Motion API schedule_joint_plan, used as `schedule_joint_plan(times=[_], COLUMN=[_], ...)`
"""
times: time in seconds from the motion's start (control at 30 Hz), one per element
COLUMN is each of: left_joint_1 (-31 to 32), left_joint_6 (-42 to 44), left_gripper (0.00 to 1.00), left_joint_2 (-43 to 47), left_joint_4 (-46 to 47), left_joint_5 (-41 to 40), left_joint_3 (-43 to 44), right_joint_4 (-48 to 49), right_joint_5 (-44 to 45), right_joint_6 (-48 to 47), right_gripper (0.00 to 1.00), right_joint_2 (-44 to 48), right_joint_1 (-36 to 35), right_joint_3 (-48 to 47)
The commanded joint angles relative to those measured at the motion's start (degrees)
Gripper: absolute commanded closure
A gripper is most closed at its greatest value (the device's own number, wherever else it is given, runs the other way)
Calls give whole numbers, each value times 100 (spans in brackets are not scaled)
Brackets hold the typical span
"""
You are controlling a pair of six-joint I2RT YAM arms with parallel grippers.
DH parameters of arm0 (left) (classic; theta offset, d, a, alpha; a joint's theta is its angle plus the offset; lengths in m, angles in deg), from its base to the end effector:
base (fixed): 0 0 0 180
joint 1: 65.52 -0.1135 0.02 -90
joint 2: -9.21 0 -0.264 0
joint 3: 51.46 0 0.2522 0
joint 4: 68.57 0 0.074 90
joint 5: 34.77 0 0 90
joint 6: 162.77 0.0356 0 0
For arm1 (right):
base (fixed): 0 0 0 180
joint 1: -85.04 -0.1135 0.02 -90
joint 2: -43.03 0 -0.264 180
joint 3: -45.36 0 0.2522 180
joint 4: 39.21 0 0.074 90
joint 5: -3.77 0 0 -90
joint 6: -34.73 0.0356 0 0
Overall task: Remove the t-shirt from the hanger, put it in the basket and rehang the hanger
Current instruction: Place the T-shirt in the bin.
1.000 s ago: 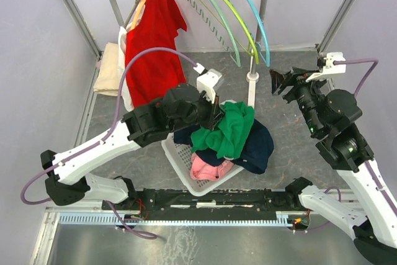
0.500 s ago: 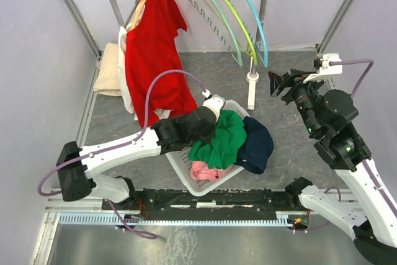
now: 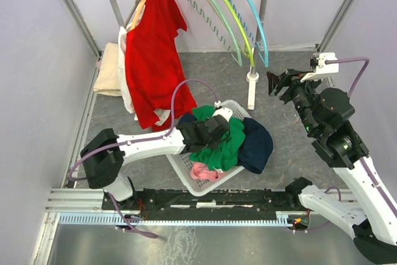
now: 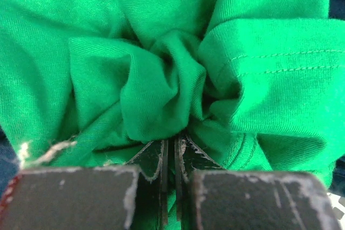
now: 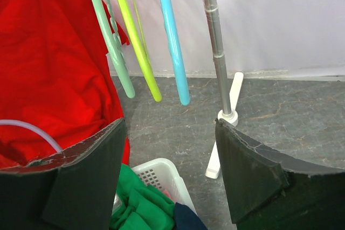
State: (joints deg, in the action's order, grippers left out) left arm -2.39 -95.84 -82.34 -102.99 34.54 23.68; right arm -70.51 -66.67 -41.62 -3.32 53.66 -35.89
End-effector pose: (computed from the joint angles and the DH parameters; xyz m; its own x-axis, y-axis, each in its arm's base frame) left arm 0.1635 -0.2948 0.2230 -0.6099 0.3926 -0.6884 0.5377 0.8431 0.0045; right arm 0.1359 0.0689 0.4556 0.0036 0.2627 -0.9649 -0.2123 0.9431 0.2560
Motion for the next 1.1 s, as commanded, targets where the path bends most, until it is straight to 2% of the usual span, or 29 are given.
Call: schedule_joint_plan(times=[0.0,0.1,0.13,0.2,0.27,0.43,0.6,0.7,0.83,1.07], left_joint_1=[64,68,67,69,73,72,73,68,59,27], left_joint_6=[-147,-43,-5,53,106,266,414,592,756,1554], left_gripper=[97,93,87,67,52,32,25,15,14,10], left_joint_2=[-27,248,369,632,866,1353,1654,1782,1905,2383], left_joint_4=[-185,-544,-602,-704,-788,-899,-828,-580,-393,955], left_joint_5=[-81,-442,-539,-653,-733,-998,-1486,-1694,-2033,-3041], left_joint_3=[195,478,565,742,926,1278,1569,1695,1913,1904], right_joint_4=[260,269,273,285,294,302,436,540,572,901], right_joint_5=[-36,-105,-153,-266,-366,-462,-679,-879,-1070,-1730], right_joint_6=[-72,-61,-57,-60,-55,-144,-140,-96,-75,-15], right_gripper=[25,25,25,25,25,25,25,25,25,26], right_joint_2=[74,86,83,54,6,-84,-106,-167,-312,-841], right_joint_1=[16,15,9,10,8,7,4,17,8,6], right_joint_3=[-147,-191,-203,-245,-304,-472,-557,-605,-734,-1104])
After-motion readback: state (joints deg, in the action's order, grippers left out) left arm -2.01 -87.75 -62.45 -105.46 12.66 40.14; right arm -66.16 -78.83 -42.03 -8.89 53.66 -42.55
